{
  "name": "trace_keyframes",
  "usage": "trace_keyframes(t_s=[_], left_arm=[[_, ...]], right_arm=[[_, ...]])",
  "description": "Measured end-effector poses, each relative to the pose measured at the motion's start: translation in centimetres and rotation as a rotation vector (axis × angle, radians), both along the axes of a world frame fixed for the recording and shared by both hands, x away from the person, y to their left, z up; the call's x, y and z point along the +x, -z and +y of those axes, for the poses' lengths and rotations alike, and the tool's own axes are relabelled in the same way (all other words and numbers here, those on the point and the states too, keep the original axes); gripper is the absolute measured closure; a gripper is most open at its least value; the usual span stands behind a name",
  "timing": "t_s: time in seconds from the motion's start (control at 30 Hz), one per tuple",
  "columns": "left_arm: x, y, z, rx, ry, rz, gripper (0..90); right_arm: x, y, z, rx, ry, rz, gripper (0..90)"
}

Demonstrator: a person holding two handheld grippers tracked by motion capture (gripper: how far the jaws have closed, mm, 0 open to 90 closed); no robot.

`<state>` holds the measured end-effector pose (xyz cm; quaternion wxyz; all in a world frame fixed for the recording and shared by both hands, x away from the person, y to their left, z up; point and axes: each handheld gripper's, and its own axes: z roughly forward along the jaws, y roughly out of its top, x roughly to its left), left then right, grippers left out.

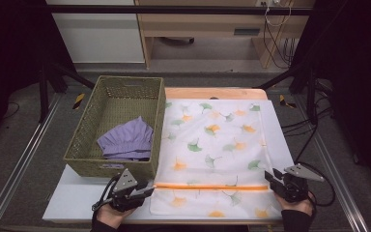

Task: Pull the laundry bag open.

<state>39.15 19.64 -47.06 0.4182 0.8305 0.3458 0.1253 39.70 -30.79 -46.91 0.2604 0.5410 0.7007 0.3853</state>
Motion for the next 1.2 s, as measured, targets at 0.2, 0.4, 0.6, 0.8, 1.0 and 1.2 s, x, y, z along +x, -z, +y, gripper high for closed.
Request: trace_keyframes(t_s=[0.2, 0.4, 0.6, 0.8, 1.0, 1.2], left_arm=[[-0.8, 0.2, -0.7, -0.004, -0.053, 0.031, 52.6], [-1.7, 0.6, -1.1, -0.019, -0.059, 0.074, 52.9], [-2.3, 1.0, -2.0, 0.015, -0.037, 0.087, 59.2], [-2.0, 1.2, -1.6, 0.004, -0.053, 0.093, 76.5], [-2.0, 1.3, -1.5, 0.015, -0.045, 0.075, 88.5], [-2.2, 1.3, -2.0, 0.031, -0.038, 0.048, 89.1]], right_arm=[[-0.5, -0.3, -0.4, -0.011, 0.012, -0.040, 52.1], [0.0, -0.4, -0.5, -0.028, 0.020, -0.064, 51.8], [1.8, 0.3, -0.1, -0.060, 0.034, -0.020, 56.5], [2.7, 1.3, 0.6, -0.118, 0.046, 0.068, 67.2], [3.0, 1.3, 1.0, -0.101, 0.045, 0.103, 82.0], [3.6, 1.3, 0.8, -0.102, 0.052, 0.104, 88.4]])
